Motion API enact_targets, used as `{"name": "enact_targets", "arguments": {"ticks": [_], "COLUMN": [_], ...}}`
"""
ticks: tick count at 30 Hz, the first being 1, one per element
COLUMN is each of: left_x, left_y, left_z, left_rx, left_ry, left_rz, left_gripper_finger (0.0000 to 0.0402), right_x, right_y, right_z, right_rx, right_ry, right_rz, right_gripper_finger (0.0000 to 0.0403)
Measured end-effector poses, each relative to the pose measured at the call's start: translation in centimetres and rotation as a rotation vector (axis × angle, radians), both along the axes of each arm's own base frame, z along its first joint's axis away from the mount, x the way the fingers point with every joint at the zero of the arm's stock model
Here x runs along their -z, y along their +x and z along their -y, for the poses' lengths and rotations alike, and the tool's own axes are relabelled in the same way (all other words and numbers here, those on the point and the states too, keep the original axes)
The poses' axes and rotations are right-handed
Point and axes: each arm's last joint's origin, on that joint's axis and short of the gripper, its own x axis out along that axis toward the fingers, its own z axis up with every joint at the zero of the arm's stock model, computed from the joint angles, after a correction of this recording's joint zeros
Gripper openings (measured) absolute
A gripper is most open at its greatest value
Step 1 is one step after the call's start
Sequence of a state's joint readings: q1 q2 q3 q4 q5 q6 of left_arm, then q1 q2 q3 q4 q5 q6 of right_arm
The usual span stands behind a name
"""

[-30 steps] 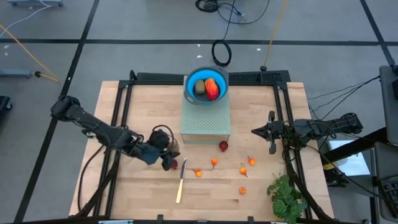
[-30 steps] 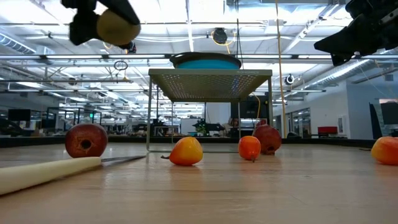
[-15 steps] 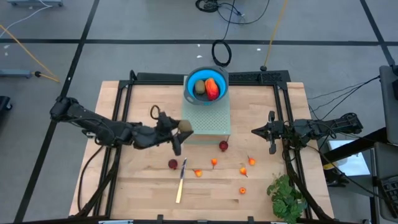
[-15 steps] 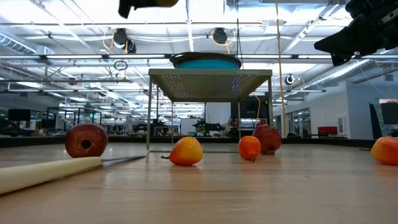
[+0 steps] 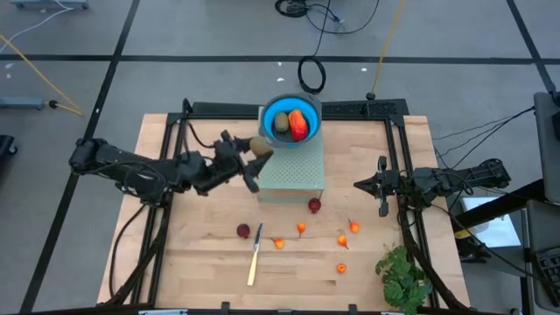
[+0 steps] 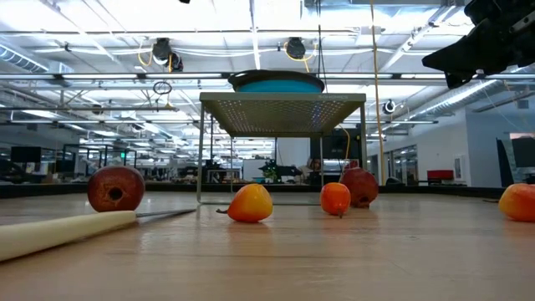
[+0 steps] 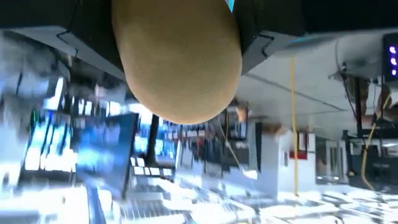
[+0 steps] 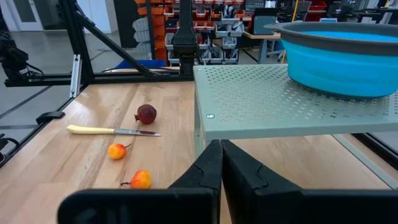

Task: Pick & Place Fruit
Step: Put the kiwi into the blue strainer bowl on the shelf

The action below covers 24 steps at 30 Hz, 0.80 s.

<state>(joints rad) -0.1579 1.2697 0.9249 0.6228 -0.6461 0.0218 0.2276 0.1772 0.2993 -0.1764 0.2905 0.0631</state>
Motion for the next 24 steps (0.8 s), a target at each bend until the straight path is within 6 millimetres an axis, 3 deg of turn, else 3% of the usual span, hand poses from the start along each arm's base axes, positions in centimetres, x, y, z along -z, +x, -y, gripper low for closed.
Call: {"name": "enact_targets", "arguments": {"ticks": [13,24], "left_x": [-1.0,-0.8], "left_y": [-0.2,-0.4], "left_z": [-5.3,-8.0], "left_rx": [0.028,0.122], "left_ry": [-0.392,-0.731], "left_rz": [0.370,0.583], "left_gripper_finger": [0.0228,0.0227], "right_x": [0.0,0.0], "right_y": [0.0,0.0], "right_z": [0.0,0.0], "right_rx": [0.000,0.000], "right_ry": [0.000,0.000], "right_rz": [0.000,0.000], "right_gripper_finger": [0.0000,0.0000]}}
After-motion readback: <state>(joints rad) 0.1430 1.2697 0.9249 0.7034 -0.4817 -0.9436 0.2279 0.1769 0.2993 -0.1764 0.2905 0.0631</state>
